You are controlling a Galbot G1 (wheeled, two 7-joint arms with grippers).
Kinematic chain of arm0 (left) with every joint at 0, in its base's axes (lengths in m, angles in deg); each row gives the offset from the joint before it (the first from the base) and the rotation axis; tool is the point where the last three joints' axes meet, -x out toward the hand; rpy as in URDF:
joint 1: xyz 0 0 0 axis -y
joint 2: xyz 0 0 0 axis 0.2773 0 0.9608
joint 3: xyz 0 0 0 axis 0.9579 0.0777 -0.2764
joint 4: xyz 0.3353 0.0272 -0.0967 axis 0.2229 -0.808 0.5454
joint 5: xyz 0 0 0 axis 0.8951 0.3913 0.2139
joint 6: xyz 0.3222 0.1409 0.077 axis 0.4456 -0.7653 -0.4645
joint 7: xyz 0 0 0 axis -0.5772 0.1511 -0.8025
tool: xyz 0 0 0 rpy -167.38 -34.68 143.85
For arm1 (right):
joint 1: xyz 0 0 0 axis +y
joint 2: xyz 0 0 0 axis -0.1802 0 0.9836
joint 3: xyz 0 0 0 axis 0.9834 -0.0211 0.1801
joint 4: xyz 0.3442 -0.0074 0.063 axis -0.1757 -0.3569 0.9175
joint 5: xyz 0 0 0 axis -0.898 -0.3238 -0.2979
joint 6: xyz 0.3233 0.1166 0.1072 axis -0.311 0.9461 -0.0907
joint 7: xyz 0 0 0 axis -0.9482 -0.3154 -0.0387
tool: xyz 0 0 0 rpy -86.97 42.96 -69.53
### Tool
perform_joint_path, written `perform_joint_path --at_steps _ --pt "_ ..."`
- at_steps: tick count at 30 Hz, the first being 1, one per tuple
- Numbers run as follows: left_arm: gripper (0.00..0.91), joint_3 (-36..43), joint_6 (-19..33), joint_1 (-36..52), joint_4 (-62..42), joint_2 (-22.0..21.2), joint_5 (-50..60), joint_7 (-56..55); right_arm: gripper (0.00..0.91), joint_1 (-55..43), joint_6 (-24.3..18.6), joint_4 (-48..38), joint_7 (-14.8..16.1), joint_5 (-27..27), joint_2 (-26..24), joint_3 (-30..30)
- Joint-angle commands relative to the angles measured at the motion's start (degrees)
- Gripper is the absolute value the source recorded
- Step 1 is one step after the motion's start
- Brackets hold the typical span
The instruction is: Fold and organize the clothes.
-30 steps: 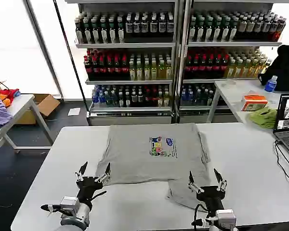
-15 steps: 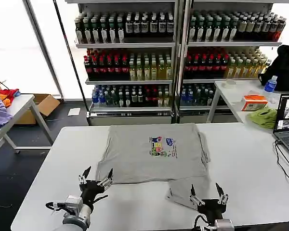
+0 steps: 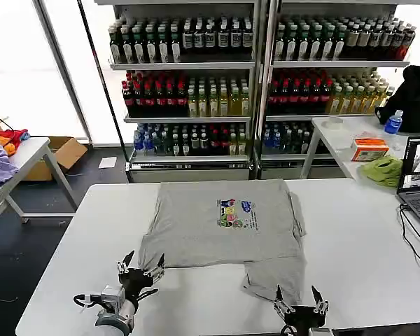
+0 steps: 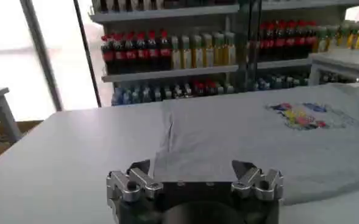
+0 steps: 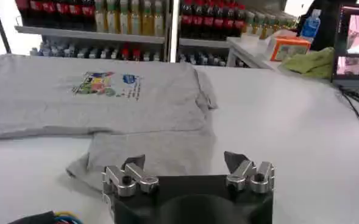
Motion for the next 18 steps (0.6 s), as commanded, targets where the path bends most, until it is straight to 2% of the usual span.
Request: perform_joint_path --at_steps 1,17,18 --pt "0.907 -0.24 -0.46 0.87 -2.55 0.19 0.08 0.48 0.907 0.30 0.08 -0.32 -0.51 -0.59 0.12 -0.20" --pt "0.907 -0.66 -0.37 1.48 -4.42 -0.89 -1.78 0.10 0.907 -0.38 -1.49 -3.51 -0.11 -0.43 1.01 -0.35" --pt "0.887 -0.70 -0.38 1.47 -4.42 -0.84 -1.79 0.10 0.907 -0.46 -1.62 -3.69 -0.12 -0.53 0.98 -0.32"
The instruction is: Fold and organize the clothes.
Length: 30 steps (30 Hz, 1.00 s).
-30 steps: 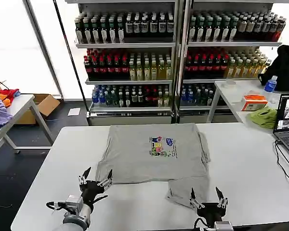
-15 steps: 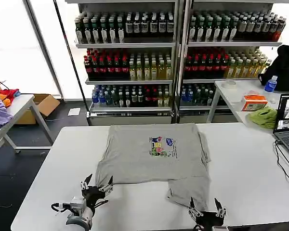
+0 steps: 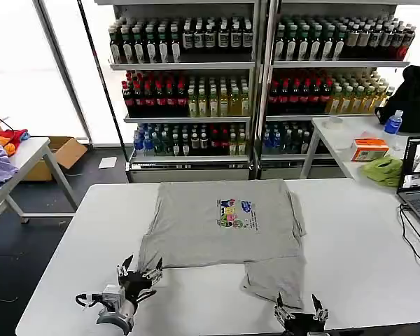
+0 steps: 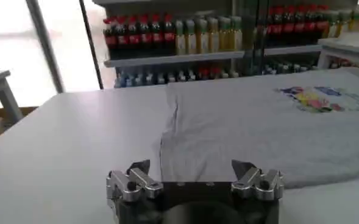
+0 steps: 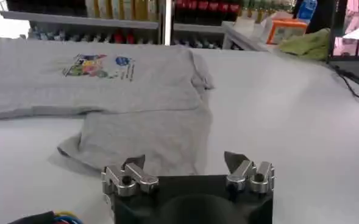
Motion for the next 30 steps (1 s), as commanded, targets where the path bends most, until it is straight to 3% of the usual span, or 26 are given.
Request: perform_joint_path --at_steps 1,2,3,4,6,7,14,30 --pt "0.816 -0.06 -0.12 0.10 -1.14 -0.11 -0.56 -0.13 0.907 0.11 -0.19 -0.75 -0.09 -0.05 0.04 -0.02" --pt "0.655 -0.08 -0.12 0.08 -1.26 -0.03 -0.54 -0.13 0.907 -0.05 -0.41 -1.36 -0.11 -0.16 0.06 0.00" --pt "0.564 -0.05 -0.11 0.07 -1.40 0.00 -0.50 -0.15 0.907 -0.15 -0.70 -1.92 -0.07 -0.24 0.11 0.00" --pt "0.302 0.08 -0.06 0.01 -1.64 0.02 -0.41 -0.22 0.605 -0.26 -1.01 -2.54 -0.06 -0.43 0.21 -0.08" --pt "0.010 0.37 0.08 -0.28 -1.89 -0.06 -0.22 -0.38 0.222 -0.43 -1.14 -3.24 -0.07 -1.72 0.45 -0.32" --pt "0.010 0.49 0.09 -0.42 -1.94 -0.08 -0.03 -0.35 0.000 -0.48 -1.26 -3.60 0.03 -2.06 0.61 -0.46" --pt "0.010 0.76 -0.06 -0.71 -3.67 -0.21 0.23 -0.30 0.000 -0.44 -4.73 -6.08 0.88 -2.06 0.82 -1.34" --pt "0.000 0.55 1.25 -0.14 -4.49 -0.20 0.06 -0.60 0.000 0.74 -6.56 -5.33 3.29 0.08 -0.31 -0.67"
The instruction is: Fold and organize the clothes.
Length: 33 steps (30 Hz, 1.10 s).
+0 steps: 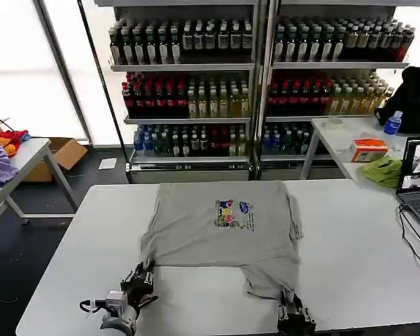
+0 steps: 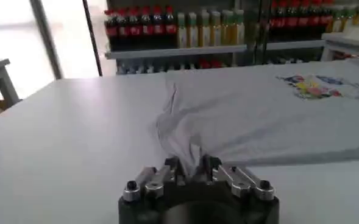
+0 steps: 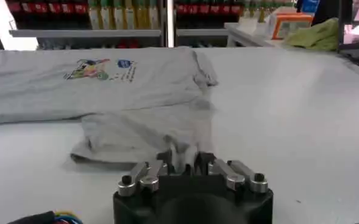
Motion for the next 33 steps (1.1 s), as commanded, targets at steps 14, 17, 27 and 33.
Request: perform_joint_path --at_steps 14,17,27,33 --pt "0.010 0.07 5.16 -0.37 8.93 -0.45 -2.88 -0.32 0.000 -3.40 -6.39 5.49 4.48 2.59 0.05 1.54" --pt "0.010 -0.04 6.29 0.51 9.00 -0.43 -3.70 -0.35 0.000 -6.36 -6.32 4.64 4.89 2.55 0.19 2.20" --pt "0.000 0.11 6.21 4.60 5.38 0.16 -5.14 -0.64 0.000 -16.39 -5.17 0.46 6.32 1.44 0.27 3.07" --pt "0.000 -0.31 6.03 8.06 1.86 1.00 -6.41 -0.80 0.000 -22.96 -3.36 -4.56 6.97 1.42 0.57 2.68"
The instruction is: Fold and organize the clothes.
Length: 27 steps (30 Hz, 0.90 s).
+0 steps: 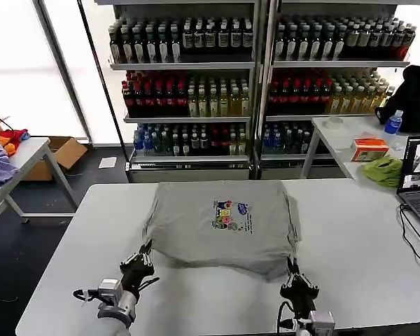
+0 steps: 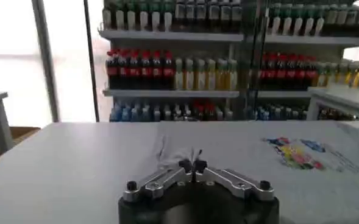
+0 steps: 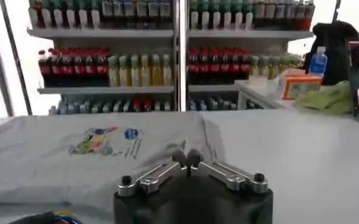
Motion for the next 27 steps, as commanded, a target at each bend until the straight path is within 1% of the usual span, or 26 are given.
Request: perform_joint_path --at_steps 1,3,6,7,9,13,16,22,27 --pt "0.000 -0.44 0.51 5.99 -3.94 0.85 -3.33 -0.20 0.000 -9.18 1.14 -4.67 0.78 0.19 0.13 0.30" --pt "0.000 -0.09 0.20 8.20 -5.46 1.09 -3.87 -0.45 0.000 -10.83 1.56 -5.73 0.88 -0.01 -0.09 0.19" --pt "0.000 0.54 0.12 11.38 -8.40 1.58 -3.96 -0.36 0.000 -15.02 3.00 -10.41 1.03 -1.00 0.01 0.03" --pt "0.010 0.83 -0.04 13.38 -9.62 1.88 -4.87 -0.20 0.000 -16.41 3.14 -12.27 1.40 -0.99 0.23 -0.05" --pt "0.000 1.57 -0.81 15.08 -11.38 2.33 -6.43 -0.14 0.000 -17.70 3.19 -14.11 1.71 -1.01 0.25 -0.32" --pt "0.000 3.08 -1.46 19.41 -15.71 2.58 -7.35 -0.24 0.000 -22.55 3.47 -18.42 0.94 -1.92 0.69 -1.24" --pt "0.000 3.48 -1.87 21.95 -17.23 2.88 -7.85 -0.39 0.000 -27.15 4.23 -20.85 1.14 -2.80 0.85 -1.89" --pt "0.000 4.97 -2.97 26.19 -21.71 3.24 -8.90 -1.12 0.000 -33.91 6.22 -26.00 1.40 -4.13 1.48 -2.95" --pt "0.000 5.84 -3.98 27.76 -24.25 3.34 -9.15 -1.43 0.000 -36.17 7.96 -28.00 1.65 -4.53 2.01 -3.58"
